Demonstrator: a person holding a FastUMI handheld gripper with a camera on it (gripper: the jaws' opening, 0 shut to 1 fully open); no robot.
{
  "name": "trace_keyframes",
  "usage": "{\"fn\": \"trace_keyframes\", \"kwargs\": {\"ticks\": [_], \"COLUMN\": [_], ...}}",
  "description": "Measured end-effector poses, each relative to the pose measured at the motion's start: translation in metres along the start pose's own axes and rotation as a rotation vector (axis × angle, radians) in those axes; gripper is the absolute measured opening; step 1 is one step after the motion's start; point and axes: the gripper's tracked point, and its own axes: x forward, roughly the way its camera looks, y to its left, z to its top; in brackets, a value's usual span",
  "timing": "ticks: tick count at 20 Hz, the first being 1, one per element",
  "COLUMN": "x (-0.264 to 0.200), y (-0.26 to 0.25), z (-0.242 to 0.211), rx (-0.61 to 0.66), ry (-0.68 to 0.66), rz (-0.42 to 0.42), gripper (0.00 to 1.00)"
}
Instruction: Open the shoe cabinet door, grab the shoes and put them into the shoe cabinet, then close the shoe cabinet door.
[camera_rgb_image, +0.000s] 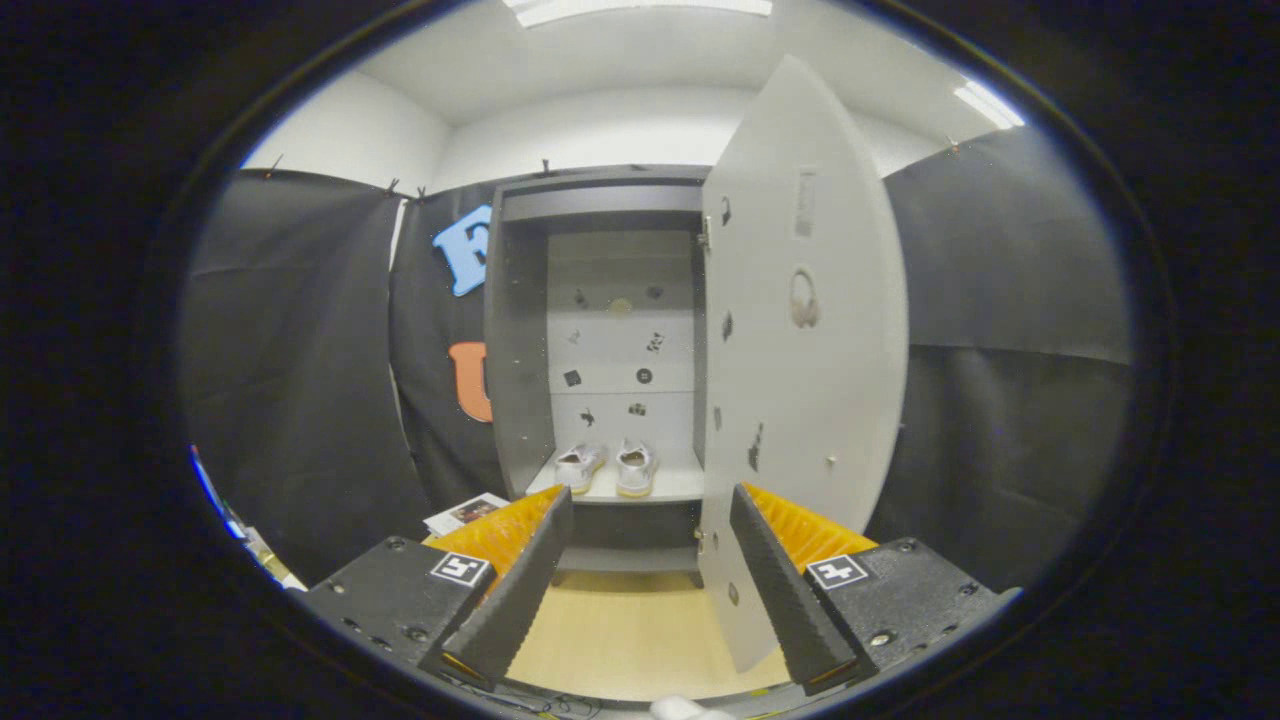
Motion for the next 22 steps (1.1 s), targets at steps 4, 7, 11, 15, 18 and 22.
{"fn": "trace_keyframes", "kwargs": {"ticks": [4, 7, 11, 15, 18, 22], "x": [-0.024, -0.034, -0.03, -0.004, 0.032, 0.06], "y": [-0.056, -0.1, -0.163, -0.212, -0.228, -0.233], "z": [0.005, 0.002, -0.003, -0.006, -0.01, -0.006], "rx": [0.012, 0.035, 0.07, 0.084, 0.073, 0.054], "ry": [-0.011, -0.005, 0.013, 0.033, 0.055, 0.071], "rz": [-0.099, -0.162, -0.216, -0.189, -0.125, 0.011], "gripper": [1.0, 1.0, 1.0, 1.0, 0.99, 0.99]}}
